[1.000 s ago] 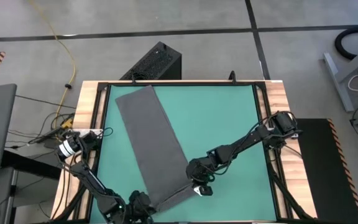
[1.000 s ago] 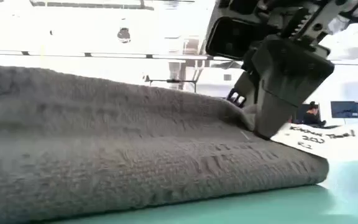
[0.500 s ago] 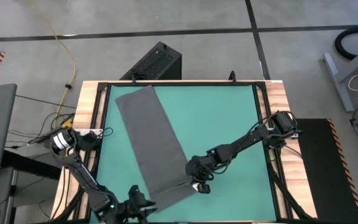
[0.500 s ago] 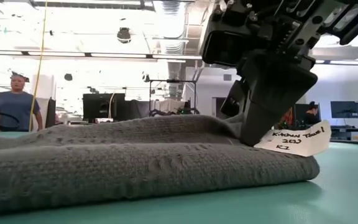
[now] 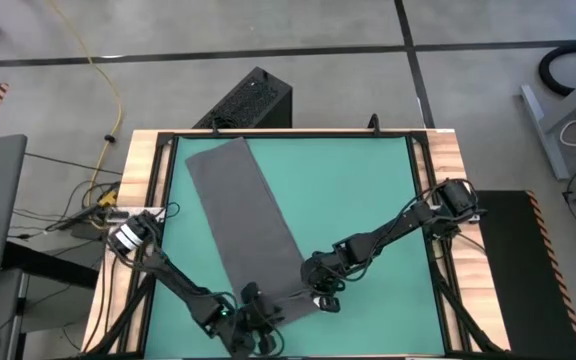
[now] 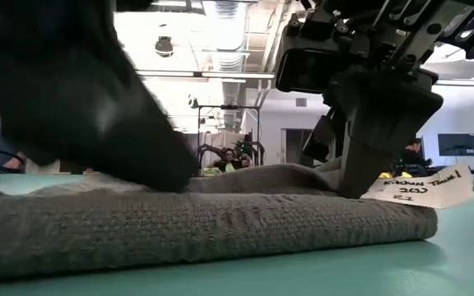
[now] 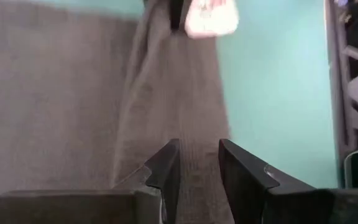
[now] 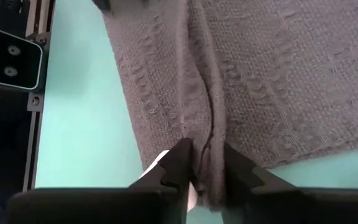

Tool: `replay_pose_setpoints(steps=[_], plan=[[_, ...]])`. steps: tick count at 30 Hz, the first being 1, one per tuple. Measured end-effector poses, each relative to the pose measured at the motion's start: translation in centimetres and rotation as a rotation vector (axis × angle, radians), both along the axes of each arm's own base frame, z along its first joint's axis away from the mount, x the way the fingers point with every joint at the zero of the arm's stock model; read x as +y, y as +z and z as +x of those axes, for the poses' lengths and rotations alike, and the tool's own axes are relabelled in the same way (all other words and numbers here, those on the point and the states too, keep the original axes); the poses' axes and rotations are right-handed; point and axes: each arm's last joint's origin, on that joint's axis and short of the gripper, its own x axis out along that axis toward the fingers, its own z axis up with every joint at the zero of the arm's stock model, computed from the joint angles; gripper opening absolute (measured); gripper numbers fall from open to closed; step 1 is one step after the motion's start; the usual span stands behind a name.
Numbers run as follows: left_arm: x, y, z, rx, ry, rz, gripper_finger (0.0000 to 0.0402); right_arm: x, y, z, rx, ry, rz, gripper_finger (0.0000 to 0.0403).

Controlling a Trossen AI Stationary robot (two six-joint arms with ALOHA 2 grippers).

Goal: Roll towel into tight, uniform cylinder
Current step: Roll the gray towel

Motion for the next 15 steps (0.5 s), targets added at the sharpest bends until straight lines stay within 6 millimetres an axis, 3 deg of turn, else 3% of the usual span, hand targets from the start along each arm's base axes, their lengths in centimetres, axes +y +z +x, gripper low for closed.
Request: replay_pose_setpoints(steps=[3, 7, 15], plan=[[0.0, -1.6, 0.0, 0.033, 0.03, -0.016, 0.0098, 0.1, 0.0, 0.0, -0.012, 0.013, -0.005, 0.0119], [-0.2, -1.9, -0.2, 0.044, 0.038, -0.031, 0.0098, -0.3, 0.5, 0.0, -0.035, 0.067, -0.009, 0.0161], [-0.2, -1.9, -0.4, 0.077, 0.039, -0.073, 0.0098, -1.1, 4.8, -2.0, -0.09, 0.099, -0.067, 0.021]])
